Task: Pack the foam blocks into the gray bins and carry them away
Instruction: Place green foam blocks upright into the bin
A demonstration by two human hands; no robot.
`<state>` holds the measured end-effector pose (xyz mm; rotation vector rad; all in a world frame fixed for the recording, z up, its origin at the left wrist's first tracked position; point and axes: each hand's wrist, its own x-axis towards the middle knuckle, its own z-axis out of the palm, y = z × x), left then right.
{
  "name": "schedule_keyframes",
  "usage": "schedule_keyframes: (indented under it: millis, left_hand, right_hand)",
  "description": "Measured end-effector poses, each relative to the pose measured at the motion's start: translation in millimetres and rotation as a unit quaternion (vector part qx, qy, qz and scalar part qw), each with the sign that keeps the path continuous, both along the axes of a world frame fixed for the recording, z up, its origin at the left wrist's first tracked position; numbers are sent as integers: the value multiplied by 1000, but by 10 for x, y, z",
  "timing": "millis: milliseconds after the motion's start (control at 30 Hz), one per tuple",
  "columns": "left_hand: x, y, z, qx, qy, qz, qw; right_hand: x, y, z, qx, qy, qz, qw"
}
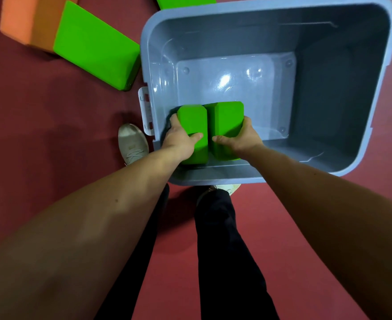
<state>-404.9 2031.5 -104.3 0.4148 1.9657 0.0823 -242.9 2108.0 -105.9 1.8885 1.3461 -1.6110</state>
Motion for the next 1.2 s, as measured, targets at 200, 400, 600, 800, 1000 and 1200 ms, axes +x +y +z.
schedule_keyframes:
  millis: [200,400,600,800,1000,1200]
  left_hand:
    - [6,56,-12,-4,-15,-24,1000]
    - [-8,98,4,-22,-25,-24,999]
    - [-30,-65,-22,19,-22,3,1000]
    - [12,-223,12,44,-10,19,999]
    - [-28,-29,-42,9,-11,6,1000]
    - [-89,118,100,-50,-7,8,999]
  right_hand:
    - [-45,12,-19,-11,-6,42,999]
    - [19,-34,-68,-18,0,58,998]
    - [45,-106,-103,-11,5,73,997]
    - [102,-186,-60,-2,5,80,997]
    - [-84,116,-111,-59,-39,143,987]
    - [-337,199,90,-59,-98,155,981]
